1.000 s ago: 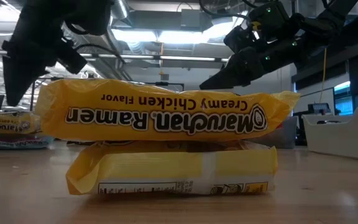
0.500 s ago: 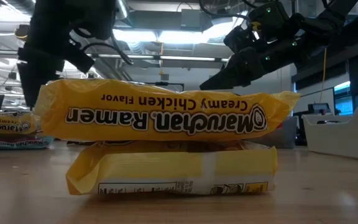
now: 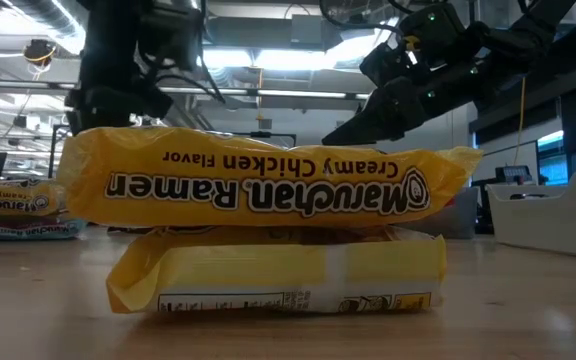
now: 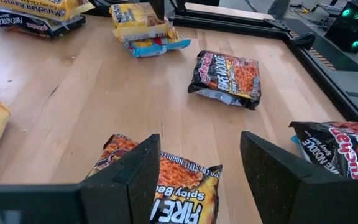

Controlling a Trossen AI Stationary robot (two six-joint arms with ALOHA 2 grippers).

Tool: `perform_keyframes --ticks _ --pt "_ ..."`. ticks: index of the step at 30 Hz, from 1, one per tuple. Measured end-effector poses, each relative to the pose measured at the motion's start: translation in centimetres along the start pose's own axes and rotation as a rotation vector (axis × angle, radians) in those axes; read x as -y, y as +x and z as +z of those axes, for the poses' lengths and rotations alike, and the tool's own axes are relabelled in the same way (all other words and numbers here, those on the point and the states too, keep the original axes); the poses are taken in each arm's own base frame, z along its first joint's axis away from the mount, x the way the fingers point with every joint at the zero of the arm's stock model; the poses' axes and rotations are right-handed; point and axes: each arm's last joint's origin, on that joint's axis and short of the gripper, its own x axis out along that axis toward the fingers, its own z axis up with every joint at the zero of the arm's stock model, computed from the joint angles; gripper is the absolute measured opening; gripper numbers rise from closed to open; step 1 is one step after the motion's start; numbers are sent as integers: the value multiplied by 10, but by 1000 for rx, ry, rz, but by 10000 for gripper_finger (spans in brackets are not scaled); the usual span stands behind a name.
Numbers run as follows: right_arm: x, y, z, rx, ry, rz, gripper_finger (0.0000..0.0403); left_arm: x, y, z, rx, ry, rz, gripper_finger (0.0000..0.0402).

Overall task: Sort Maruchan noodles
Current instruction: Put the blue noodle pack into the black bin

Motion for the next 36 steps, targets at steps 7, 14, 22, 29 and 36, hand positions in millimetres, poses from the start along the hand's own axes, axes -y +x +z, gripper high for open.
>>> perform_keyframes --ticks 7,14,22,29,36 --pt "0 0 0 0 0 0 204 1 10 1 -18 -90 -10 220" --pt "0 0 0 1 0 0 204 0 25 -6 -62 -104 -19 220" --pt "0 0 0 2 0 0 204 1 39 -8 -53 -106 -38 208" --pt "0 0 0 3 0 0 204 1 39 -8 -50 -97 -42 124" --pt "0 0 0 3 0 0 204 1 39 -8 -48 -63 -44 30"
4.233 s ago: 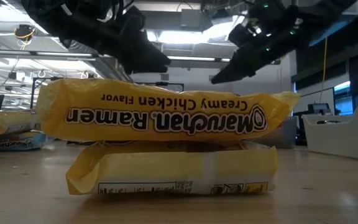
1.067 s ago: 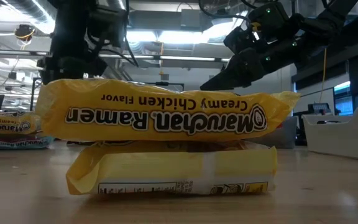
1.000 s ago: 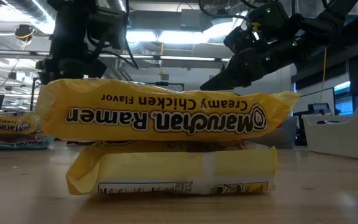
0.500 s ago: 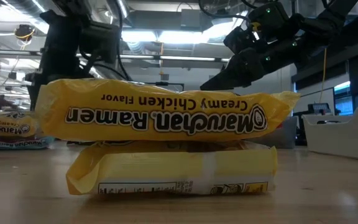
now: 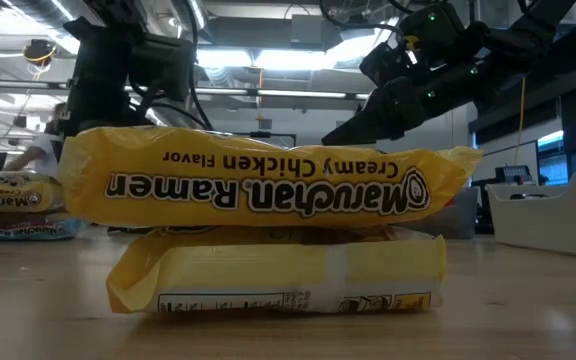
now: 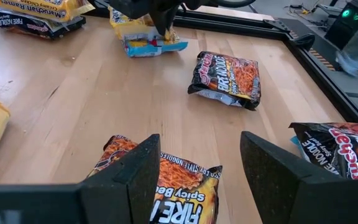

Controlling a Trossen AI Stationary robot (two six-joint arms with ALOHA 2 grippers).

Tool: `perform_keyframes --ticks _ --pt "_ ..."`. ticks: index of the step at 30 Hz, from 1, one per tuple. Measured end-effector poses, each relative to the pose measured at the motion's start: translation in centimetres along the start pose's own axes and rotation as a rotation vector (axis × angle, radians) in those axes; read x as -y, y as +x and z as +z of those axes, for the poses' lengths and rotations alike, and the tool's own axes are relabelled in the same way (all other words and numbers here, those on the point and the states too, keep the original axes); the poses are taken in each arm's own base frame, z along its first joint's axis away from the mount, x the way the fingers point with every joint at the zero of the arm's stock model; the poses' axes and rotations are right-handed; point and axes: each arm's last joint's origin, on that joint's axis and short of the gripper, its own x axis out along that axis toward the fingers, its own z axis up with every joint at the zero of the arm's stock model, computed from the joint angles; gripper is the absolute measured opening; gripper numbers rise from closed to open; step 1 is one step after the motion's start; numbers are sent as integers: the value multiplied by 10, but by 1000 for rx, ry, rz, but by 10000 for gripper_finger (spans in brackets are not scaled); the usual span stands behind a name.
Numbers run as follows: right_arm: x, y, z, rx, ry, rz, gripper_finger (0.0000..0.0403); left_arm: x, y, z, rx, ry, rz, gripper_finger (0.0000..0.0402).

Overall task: Sort Maruchan noodles
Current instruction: Put the blue noodle pack into the black bin

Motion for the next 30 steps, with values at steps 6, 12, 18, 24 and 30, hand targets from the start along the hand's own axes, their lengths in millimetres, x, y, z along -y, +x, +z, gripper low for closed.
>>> perform_keyframes --ticks 6,12,18,24,30 --pt "0 0 0 0 0 0 204 0 -1 0 -5 20 -2 5" --pt "0 0 0 0 -2 0 204 0 -29 5 17 52 55 2" --pt "0 0 0 2 -2 -1 204 -10 -61 19 169 76 225 1" --pt "0 0 0 0 -2 0 204 -26 -59 34 269 92 380 2" --pt "0 0 0 0 22 0 204 -37 -41 41 270 84 426 6"
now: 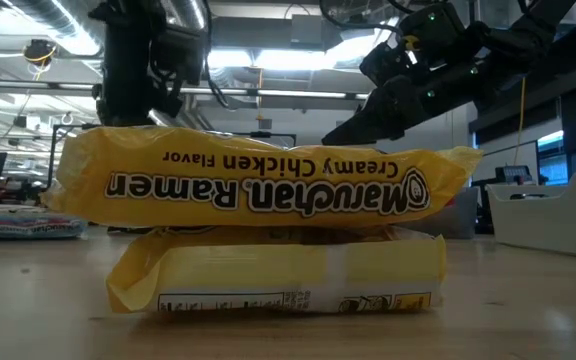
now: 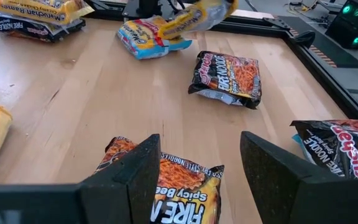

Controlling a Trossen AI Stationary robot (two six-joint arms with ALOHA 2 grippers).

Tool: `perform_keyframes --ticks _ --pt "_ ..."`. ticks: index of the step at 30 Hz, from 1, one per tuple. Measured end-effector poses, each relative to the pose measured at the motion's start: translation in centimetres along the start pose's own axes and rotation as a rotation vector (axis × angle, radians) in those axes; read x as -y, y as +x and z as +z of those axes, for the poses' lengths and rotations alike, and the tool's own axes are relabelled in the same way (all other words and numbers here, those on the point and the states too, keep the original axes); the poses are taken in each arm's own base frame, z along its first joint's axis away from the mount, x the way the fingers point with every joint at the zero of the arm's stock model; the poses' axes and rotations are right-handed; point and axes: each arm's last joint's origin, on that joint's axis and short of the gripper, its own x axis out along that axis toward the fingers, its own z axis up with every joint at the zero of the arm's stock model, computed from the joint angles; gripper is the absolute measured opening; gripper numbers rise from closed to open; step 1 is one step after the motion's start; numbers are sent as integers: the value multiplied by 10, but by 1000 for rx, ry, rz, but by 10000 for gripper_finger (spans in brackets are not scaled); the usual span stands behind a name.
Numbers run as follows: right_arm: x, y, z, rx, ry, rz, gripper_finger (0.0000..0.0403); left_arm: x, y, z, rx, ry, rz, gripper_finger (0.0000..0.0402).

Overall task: Sort Maruchan noodles
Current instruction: Put the blue noodle pack into the black bin

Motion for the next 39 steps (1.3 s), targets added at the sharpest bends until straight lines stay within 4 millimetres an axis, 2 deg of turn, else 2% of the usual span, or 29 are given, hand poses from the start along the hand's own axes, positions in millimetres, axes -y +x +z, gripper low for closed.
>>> perform_keyframes --ticks 5,10,16,21,26,28,30,35,39 --pt "0 0 0 0 3 0 204 -5 8 7 33 -28 25 32" --pt "-1 0 0 1 35 26 204 -3 8 10 54 24 -17 65" --pt "-1 0 -1 -2 38 46 204 6 6 9 4 4 -194 114" --pt "-1 0 -1 -2 33 46 204 21 -4 3 -71 -25 -413 145" --pt "-1 0 0 0 32 45 204 38 -17 -11 -179 55 -596 163" --pt "-1 0 0 0 29 44 204 42 -23 -21 -226 89 -583 164" --pt "-1 0 0 0 29 41 204 44 -25 -33 -259 114 -498 164" --pt "-1 0 0 5 28 37 204 55 -15 -58 -312 141 -420 164" --pt "-1 0 0 5 27 37 204 77 4 -72 -315 141 -498 164"
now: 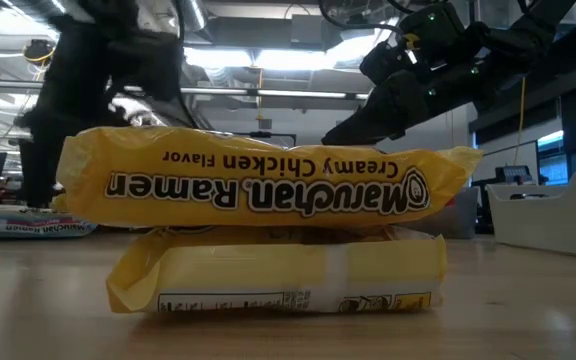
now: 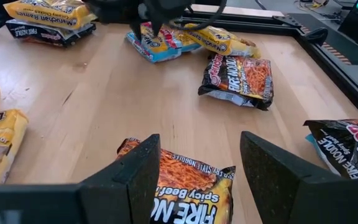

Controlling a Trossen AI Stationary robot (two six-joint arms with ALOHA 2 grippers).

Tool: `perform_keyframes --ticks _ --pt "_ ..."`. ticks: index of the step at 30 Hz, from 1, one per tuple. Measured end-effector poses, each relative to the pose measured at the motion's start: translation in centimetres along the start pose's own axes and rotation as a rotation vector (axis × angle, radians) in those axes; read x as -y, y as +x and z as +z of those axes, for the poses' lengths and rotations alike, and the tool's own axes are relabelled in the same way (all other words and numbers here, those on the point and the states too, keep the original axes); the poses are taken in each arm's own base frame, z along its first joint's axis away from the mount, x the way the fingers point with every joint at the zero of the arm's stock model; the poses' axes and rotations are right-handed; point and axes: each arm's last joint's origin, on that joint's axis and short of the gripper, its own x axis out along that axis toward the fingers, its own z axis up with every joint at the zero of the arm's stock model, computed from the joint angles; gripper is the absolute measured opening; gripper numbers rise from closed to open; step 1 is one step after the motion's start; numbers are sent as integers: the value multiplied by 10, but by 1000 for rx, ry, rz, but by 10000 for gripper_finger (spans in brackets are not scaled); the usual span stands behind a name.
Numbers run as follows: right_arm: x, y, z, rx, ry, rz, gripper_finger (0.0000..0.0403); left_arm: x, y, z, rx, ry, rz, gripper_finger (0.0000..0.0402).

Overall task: Sort Maruchan noodles
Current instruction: Put the blue noodle pack into the black bin

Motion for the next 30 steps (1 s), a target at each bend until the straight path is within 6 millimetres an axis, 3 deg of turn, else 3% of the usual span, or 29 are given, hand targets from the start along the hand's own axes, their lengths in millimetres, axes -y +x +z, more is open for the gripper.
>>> perform_keyframes --ticks 4,12,22,26,30 --pt "0 0 1 5 0 0 204 6 11 0 41 25 -5 164" --pt "-2 0 6 66 -18 70 204 27 0 20 314 108 -102 164" --pt "-1 0 5 59 -7 40 204 63 -2 65 746 275 -296 164" --pt "-1 0 6 68 -8 43 204 68 -12 71 749 293 -323 164" --pt "-1 0 9 97 -11 57 205 61 -32 61 661 310 -286 164"
